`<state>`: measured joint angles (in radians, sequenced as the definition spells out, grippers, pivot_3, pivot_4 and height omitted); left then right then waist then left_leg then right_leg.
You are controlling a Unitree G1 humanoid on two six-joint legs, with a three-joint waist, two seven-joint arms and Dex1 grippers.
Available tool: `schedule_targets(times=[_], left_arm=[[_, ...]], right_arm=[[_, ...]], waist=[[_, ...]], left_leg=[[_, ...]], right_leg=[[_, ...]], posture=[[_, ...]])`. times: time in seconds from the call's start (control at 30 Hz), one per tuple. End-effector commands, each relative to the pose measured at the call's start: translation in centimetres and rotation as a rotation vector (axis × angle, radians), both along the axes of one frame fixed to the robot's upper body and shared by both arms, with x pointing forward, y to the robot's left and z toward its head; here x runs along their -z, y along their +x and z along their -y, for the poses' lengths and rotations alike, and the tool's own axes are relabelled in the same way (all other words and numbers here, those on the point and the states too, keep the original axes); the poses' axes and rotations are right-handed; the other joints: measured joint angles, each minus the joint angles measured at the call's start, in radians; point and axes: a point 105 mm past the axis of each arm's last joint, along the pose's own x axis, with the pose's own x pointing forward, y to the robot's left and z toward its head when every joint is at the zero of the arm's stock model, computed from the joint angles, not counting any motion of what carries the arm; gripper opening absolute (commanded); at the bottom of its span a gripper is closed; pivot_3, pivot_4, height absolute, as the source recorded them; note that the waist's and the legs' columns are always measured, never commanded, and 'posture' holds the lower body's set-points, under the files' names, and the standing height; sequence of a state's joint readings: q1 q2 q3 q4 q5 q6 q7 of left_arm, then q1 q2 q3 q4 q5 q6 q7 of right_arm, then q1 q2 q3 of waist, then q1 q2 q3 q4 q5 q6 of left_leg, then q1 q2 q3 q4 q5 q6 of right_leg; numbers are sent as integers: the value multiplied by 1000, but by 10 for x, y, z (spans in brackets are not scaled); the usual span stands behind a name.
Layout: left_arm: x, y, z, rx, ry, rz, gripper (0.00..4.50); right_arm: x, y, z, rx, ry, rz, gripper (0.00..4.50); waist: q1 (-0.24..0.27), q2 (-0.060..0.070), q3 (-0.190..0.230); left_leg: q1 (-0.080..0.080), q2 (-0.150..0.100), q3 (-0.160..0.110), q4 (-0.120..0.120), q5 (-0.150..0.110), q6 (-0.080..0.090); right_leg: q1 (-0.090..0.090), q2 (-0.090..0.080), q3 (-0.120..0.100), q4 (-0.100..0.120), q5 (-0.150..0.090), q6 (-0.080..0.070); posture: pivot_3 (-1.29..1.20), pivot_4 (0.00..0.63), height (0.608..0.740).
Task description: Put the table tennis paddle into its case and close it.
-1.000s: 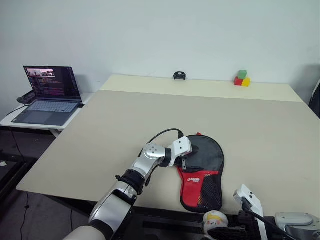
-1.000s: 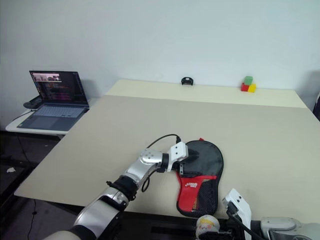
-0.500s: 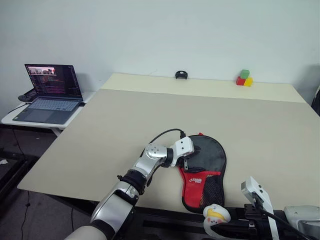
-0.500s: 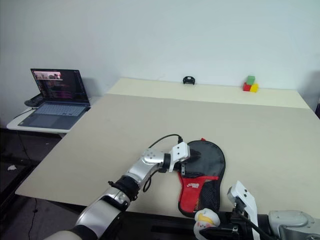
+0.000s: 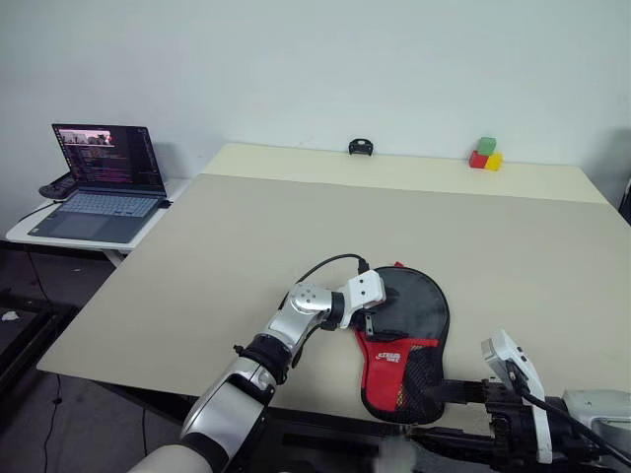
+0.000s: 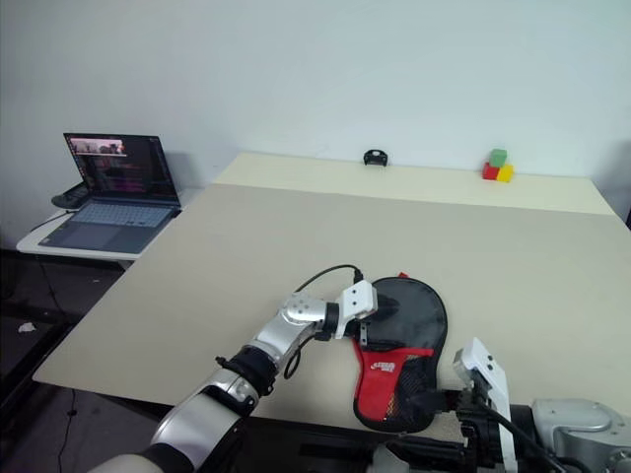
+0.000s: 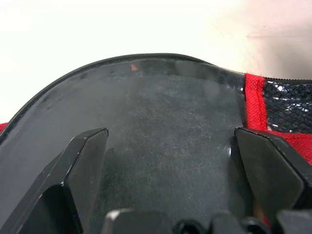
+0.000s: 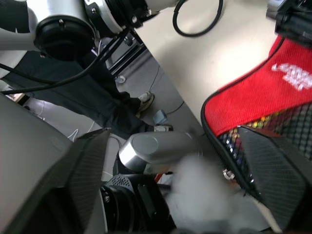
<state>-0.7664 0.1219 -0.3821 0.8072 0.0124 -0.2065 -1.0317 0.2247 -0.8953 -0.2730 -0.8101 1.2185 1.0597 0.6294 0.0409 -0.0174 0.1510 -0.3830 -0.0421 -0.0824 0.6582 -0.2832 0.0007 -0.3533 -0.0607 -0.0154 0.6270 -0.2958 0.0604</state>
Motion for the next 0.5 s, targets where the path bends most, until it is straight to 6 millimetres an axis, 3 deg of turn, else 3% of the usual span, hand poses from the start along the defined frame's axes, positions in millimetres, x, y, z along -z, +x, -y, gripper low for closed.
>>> schedule_targets(times=[0.03, 0.17, 0.27, 0.4, 0.5], left_arm=[[60, -13, -22, -43, 211, -115, 4500], [55, -12, -19, -43, 193, -110, 4500], [52, -11, -19, -43, 184, -105, 4500], [28, -5, -8, -46, 92, -85, 4500], [21, -5, -6, -42, 77, -62, 4500]], right_arm=[[-13, 7, -1, -1, 33, 56, 4445], [-24, 45, 9, 123, 37, 184, 4445], [-28, 58, 13, 163, 32, 233, 4445], [-28, 87, 27, 238, 32, 321, 4445], [-25, 101, 35, 269, 22, 364, 4445]], waist=[[0, 0, 0], [0, 0, 0], [8, 0, 1], [10, 1, 2], [12, 4, 3]], left_leg=[[0, 0, 0, 0, 0, 0], [0, 0, 0, 0, 0, 0], [0, 0, 0, 0, 0, 1], [-2, 0, 2, 0, -2, 3], [-7, -1, 2, 0, -2, 3]], right_leg=[[0, 0, 0, 0, 0, 0], [0, -1, 0, 0, -3, -7], [0, -1, 0, 0, -4, -9], [-2, -1, 0, 0, 0, -12], [-7, -1, 0, 0, 3, -10]], posture=[[0, 150, 740], [0, 150, 740], [0, 150, 740], [0, 150, 740], [0, 150, 740]])
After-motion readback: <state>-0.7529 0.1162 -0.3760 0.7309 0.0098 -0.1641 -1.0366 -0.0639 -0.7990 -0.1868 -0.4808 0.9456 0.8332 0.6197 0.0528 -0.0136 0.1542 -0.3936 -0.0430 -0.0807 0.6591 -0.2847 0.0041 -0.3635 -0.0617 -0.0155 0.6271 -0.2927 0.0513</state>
